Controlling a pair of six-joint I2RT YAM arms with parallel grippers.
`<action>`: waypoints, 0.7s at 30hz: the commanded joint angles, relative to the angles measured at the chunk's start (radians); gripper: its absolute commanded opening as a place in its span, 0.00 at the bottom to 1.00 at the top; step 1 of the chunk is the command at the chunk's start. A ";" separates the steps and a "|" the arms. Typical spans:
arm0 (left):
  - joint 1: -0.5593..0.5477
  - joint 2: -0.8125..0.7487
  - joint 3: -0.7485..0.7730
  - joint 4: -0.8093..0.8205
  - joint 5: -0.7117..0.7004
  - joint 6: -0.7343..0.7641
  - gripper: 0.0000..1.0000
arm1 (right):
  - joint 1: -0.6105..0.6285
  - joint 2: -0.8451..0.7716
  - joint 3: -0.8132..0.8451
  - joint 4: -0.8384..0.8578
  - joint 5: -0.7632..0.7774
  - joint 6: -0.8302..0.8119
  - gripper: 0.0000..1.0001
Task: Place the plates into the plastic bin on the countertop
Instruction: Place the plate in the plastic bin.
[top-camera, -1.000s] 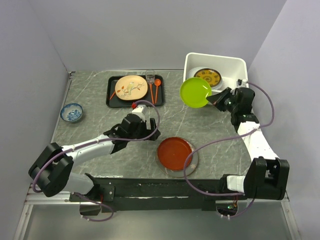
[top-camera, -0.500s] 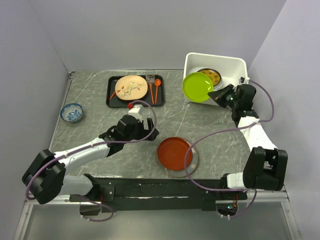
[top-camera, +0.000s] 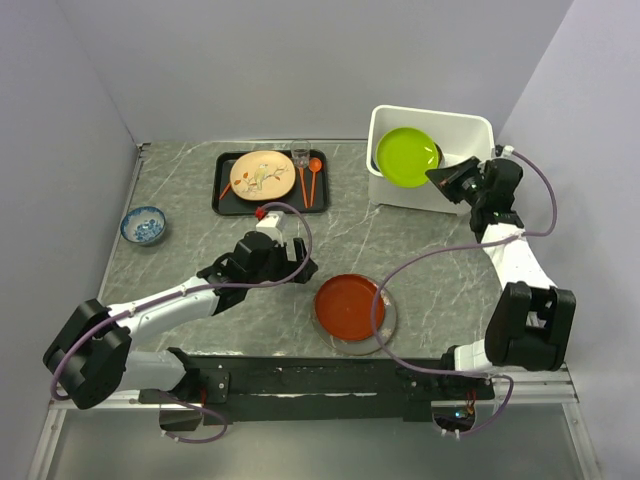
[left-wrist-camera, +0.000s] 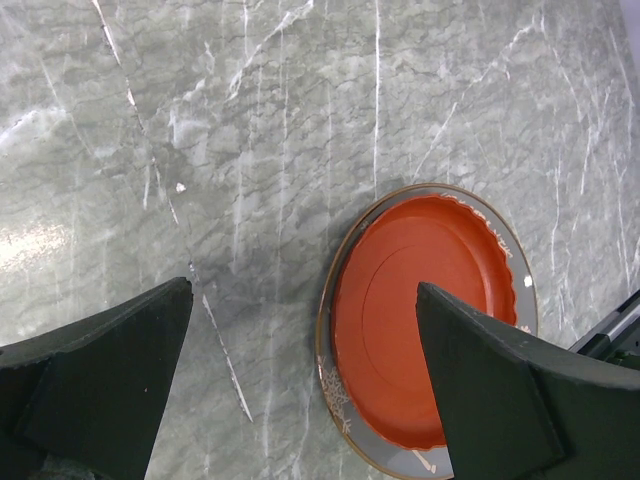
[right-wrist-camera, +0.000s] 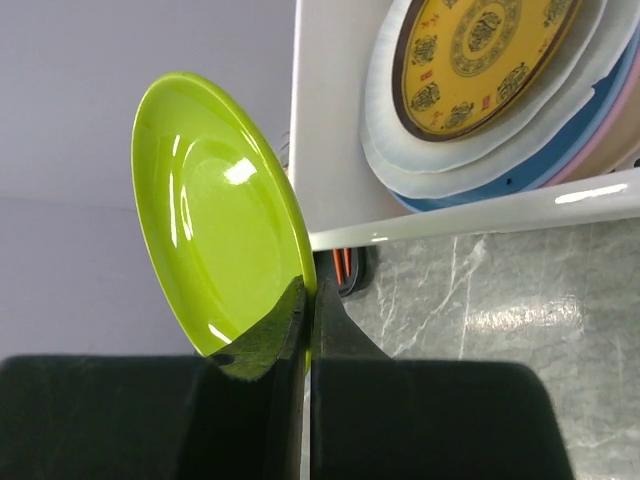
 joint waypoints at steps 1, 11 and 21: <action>0.002 0.013 0.018 0.057 0.034 -0.006 0.99 | -0.013 0.036 0.096 0.071 0.011 0.032 0.00; 0.002 0.019 0.027 0.074 0.051 -0.004 0.99 | -0.050 0.122 0.144 0.097 0.018 0.071 0.00; 0.002 0.018 0.024 0.060 0.037 0.000 0.99 | -0.058 0.228 0.288 0.056 0.048 0.068 0.00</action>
